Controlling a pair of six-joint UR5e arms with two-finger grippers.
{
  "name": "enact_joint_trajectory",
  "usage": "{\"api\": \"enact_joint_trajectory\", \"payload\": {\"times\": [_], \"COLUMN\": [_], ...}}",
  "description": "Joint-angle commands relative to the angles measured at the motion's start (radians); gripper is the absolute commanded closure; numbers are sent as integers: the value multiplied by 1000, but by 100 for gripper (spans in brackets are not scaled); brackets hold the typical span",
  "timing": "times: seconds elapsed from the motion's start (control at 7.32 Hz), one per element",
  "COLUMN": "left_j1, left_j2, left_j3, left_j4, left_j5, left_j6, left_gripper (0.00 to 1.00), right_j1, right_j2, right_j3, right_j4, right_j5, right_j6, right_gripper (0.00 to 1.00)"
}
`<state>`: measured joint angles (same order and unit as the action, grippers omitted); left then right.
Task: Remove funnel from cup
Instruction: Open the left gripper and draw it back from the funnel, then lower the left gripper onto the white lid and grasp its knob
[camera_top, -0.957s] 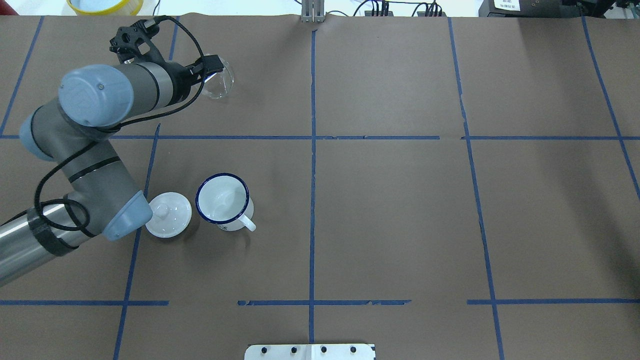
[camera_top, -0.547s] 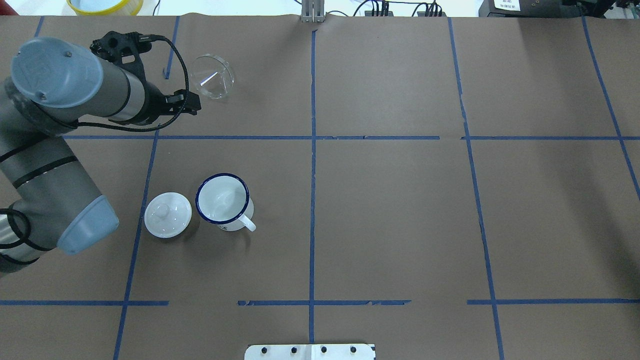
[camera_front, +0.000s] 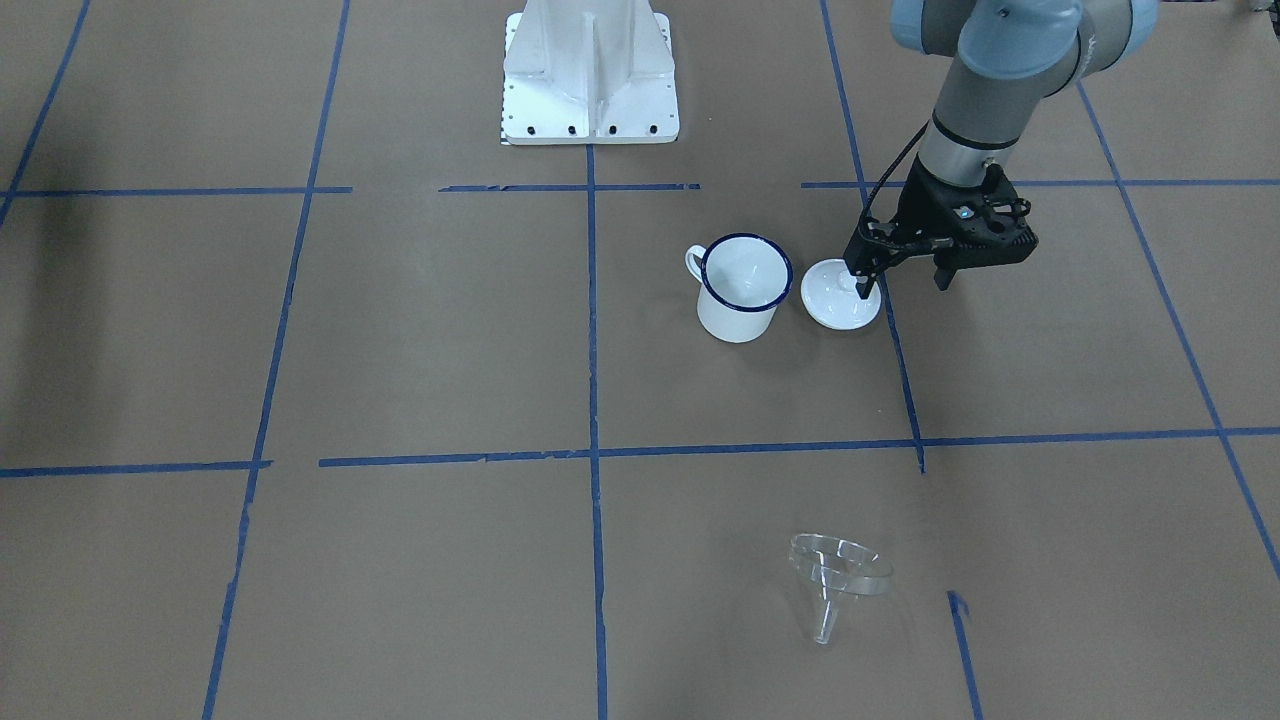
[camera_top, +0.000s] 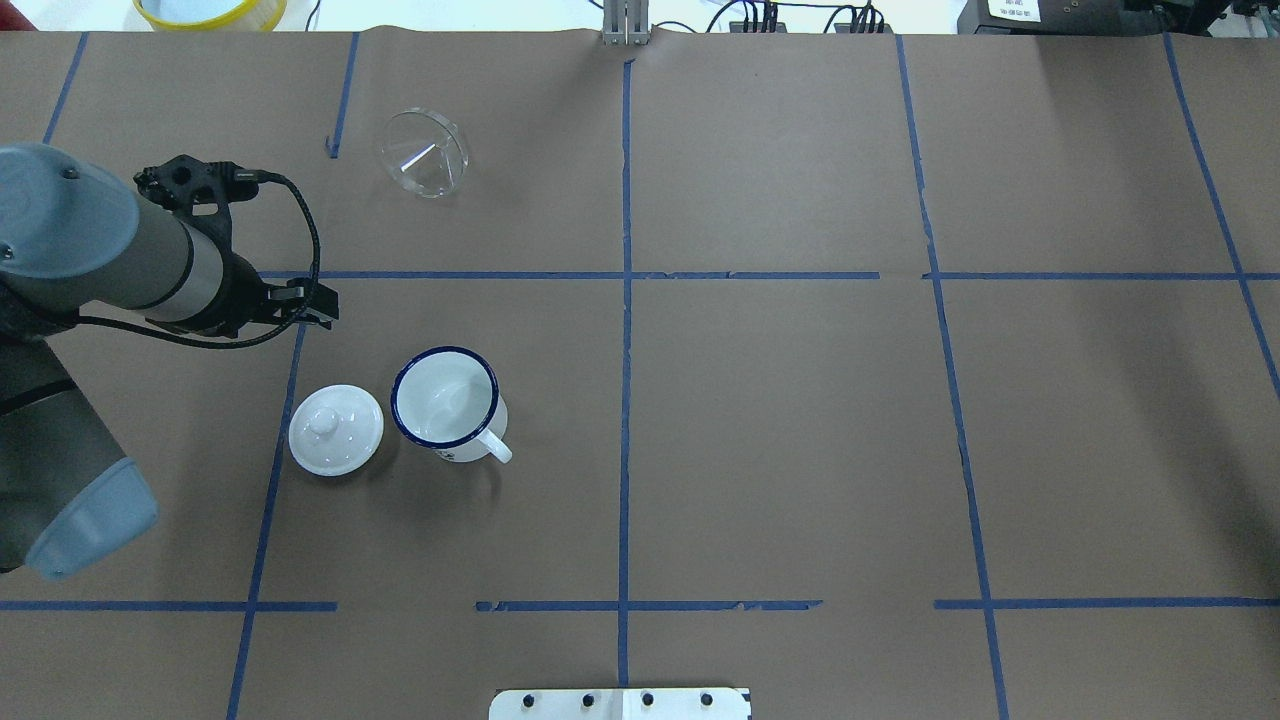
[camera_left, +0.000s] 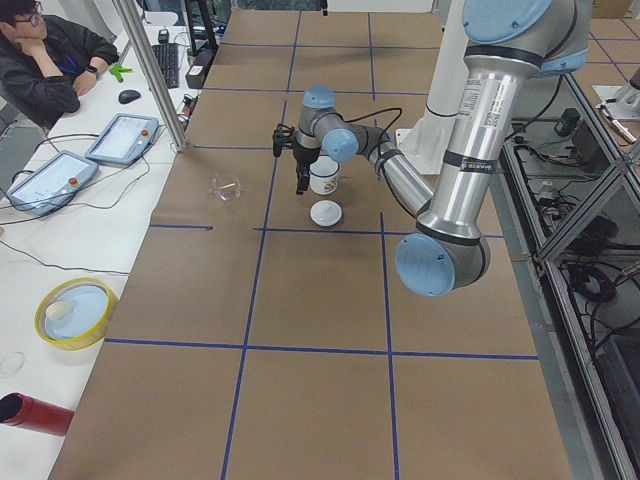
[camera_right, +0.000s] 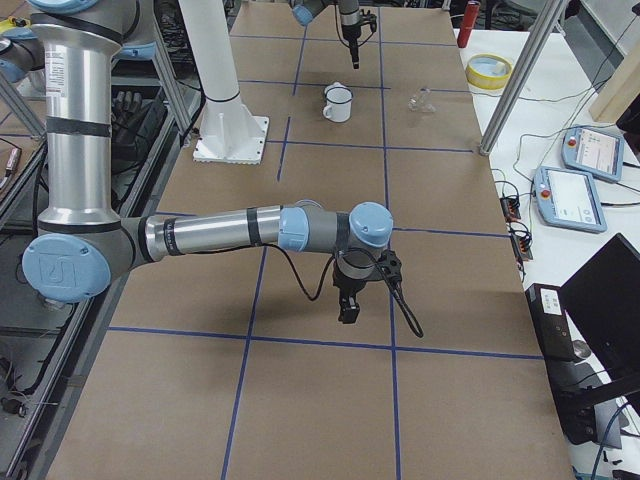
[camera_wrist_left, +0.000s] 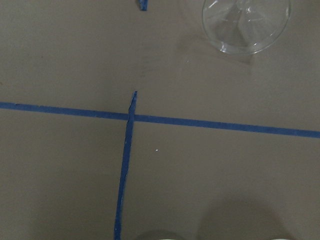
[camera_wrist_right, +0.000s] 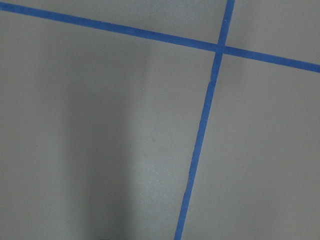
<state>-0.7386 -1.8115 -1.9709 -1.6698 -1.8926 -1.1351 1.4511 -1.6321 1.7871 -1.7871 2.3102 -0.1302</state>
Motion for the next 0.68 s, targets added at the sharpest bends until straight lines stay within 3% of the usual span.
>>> {"api": "enact_joint_trajectory", "payload": {"times": [0.0, 0.41, 0.55], "left_j1": [65, 105, 117], "left_j2": [18, 89, 87], "left_j3": [114, 106, 106], "left_j4": [-178, -254, -248], "left_j5": [0, -13, -67], "left_j6": [-79, -86, -110], "left_gripper": [0, 0, 0], "right_j1": [0, 0, 0], "right_j2": [0, 0, 0], "right_j3": [0, 0, 0], "right_j4": [0, 0, 0], "right_j5": [0, 0, 0], "right_j6": [1, 0, 0], "right_gripper": [0, 0, 0]}}
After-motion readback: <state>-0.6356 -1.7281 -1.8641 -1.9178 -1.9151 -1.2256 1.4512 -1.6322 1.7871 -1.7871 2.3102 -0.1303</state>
